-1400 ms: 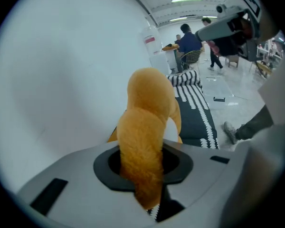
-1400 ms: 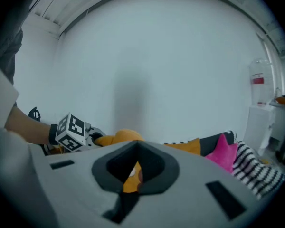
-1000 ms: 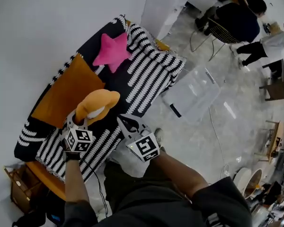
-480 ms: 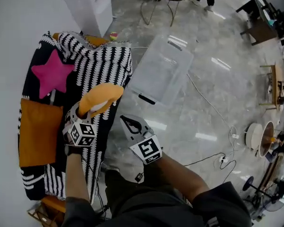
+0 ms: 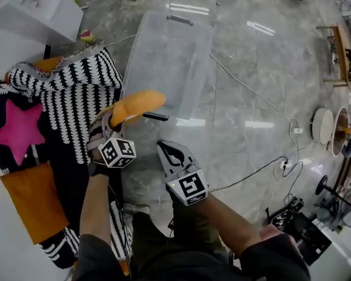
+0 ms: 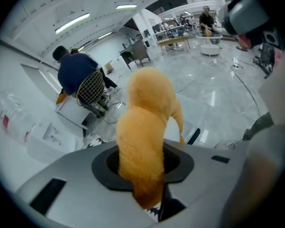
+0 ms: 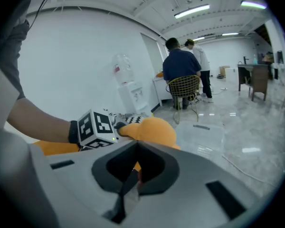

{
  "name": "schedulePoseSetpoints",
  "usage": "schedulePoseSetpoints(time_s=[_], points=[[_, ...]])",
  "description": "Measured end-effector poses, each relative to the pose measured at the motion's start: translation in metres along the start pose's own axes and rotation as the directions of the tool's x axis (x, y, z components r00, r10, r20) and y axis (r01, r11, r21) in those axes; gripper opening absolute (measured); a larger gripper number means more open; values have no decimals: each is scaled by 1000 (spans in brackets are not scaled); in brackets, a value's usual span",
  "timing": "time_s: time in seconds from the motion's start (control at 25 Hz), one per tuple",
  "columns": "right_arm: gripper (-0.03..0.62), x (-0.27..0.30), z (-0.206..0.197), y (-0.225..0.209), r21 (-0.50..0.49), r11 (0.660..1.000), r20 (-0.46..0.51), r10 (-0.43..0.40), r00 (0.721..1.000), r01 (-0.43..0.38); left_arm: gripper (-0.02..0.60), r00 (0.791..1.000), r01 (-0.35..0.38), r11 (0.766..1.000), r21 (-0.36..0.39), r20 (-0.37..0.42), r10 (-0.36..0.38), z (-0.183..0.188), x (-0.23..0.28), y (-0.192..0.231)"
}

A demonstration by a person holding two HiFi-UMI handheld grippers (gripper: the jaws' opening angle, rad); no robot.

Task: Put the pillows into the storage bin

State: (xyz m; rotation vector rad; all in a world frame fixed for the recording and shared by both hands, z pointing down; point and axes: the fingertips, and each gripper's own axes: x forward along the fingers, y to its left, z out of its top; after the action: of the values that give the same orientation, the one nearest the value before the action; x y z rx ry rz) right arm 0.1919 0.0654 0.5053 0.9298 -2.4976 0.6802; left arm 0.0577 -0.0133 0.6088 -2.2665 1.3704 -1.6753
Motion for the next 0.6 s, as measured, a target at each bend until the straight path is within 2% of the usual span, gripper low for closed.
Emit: schedulePoseSetpoints(time_s=[0.12, 0.24, 0.44, 0.6], points=[[-1, 2, -28, -38, 55, 997, -24, -54, 998, 55, 118, 1000, 24, 995, 99, 14, -25, 20, 52, -33], [0, 6, -56, -67, 103, 990, -48, -92, 995, 97, 126, 999, 36, 980, 197, 24, -42, 32, 99, -67], [-1, 14, -90, -103, 147, 981, -76, -116, 990, 127, 141, 996, -10, 929, 369, 83, -22, 54, 152, -114], [-2, 16, -118, -121, 172, 973, -108, -138, 985, 155, 151, 994, 77, 895, 440, 35, -103, 40, 177, -169]])
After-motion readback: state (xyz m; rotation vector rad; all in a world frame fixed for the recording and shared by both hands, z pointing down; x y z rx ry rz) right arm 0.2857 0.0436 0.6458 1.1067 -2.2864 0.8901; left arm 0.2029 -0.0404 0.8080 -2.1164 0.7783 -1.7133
